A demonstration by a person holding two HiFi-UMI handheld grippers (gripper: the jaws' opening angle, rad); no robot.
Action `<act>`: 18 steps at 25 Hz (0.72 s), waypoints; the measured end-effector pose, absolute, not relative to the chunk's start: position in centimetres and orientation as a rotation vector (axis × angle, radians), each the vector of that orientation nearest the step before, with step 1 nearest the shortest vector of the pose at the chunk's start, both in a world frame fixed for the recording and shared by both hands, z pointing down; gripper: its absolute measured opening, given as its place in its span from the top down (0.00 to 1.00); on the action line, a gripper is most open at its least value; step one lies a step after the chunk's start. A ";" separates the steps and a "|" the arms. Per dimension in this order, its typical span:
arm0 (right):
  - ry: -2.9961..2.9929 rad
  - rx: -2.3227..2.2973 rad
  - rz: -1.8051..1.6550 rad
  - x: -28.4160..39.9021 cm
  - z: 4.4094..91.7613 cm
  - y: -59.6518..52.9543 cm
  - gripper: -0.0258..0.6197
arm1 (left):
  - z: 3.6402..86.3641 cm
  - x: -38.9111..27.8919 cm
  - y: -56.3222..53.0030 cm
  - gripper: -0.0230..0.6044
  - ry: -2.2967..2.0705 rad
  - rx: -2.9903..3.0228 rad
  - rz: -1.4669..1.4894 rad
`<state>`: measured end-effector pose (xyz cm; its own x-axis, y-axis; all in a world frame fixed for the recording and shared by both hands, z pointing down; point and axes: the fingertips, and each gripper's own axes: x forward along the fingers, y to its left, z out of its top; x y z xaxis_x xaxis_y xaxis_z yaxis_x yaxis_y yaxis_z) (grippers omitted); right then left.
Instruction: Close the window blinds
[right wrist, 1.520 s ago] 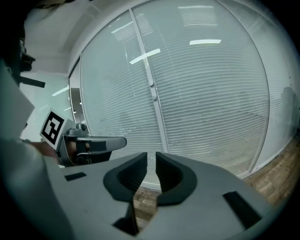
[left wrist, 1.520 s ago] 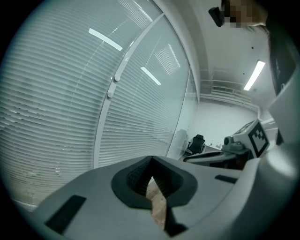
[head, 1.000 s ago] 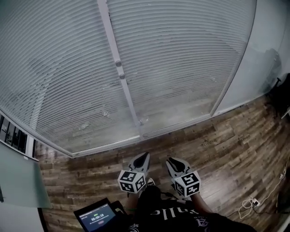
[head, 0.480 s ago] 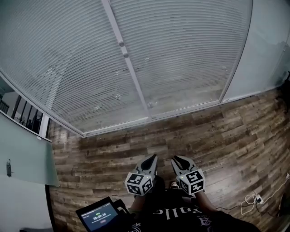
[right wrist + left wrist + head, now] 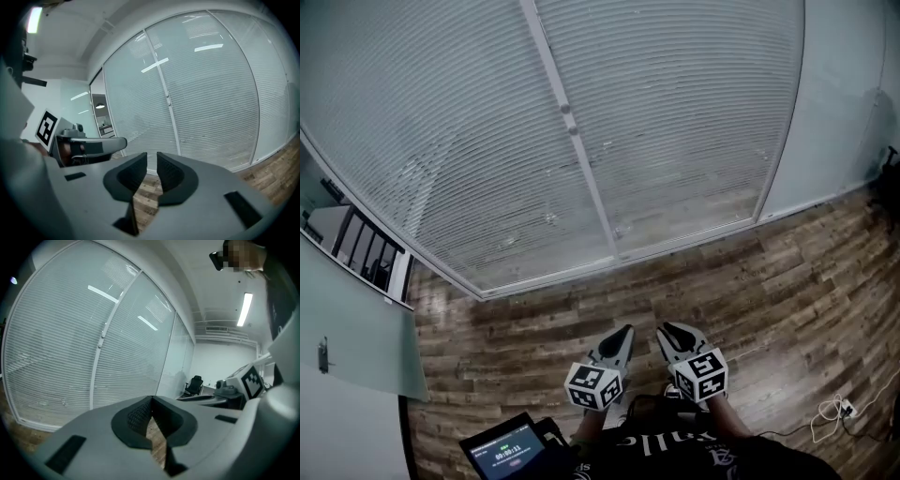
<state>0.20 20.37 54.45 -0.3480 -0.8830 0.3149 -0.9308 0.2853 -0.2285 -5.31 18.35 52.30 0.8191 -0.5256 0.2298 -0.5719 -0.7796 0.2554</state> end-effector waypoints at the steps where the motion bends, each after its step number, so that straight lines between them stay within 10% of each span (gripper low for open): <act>1: -2.411 1.730 0.573 -0.6 54.4 20.6 0.86 | 52.2 -6.2 19.0 0.96 -0.822 2.695 0.210; 18: -2.326 1.803 0.642 -17.8 56.0 29.6 0.86 | 53.6 -23.2 28.1 0.96 -0.691 2.712 0.186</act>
